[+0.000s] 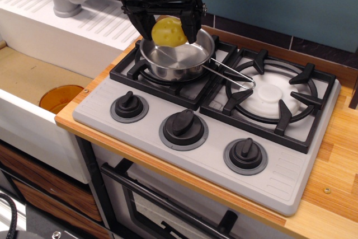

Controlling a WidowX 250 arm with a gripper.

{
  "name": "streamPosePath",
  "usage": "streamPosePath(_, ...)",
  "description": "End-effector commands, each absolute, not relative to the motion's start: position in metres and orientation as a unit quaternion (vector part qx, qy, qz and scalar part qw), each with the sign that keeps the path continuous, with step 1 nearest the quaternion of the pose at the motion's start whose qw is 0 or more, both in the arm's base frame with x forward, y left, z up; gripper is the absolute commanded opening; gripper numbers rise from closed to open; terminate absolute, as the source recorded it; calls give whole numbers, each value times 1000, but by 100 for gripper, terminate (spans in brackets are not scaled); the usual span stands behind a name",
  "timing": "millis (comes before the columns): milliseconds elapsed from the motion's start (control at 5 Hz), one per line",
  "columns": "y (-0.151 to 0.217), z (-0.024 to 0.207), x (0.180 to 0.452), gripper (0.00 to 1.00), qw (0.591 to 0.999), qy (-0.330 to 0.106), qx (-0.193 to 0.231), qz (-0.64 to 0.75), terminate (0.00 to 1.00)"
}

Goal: Put pot or pan on stove and put potato in pot or pan

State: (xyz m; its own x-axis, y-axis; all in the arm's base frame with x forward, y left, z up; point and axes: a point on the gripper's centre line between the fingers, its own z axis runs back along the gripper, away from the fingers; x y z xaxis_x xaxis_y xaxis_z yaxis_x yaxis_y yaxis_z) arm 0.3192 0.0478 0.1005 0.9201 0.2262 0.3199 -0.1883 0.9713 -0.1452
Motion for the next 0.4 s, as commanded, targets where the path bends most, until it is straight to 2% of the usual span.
streamPosePath(0, 49, 129, 329, 100, 972, -204, -50, 103, 0)
streamPosePath(200, 31, 106, 347, 100, 953, -269, -49, 129, 0)
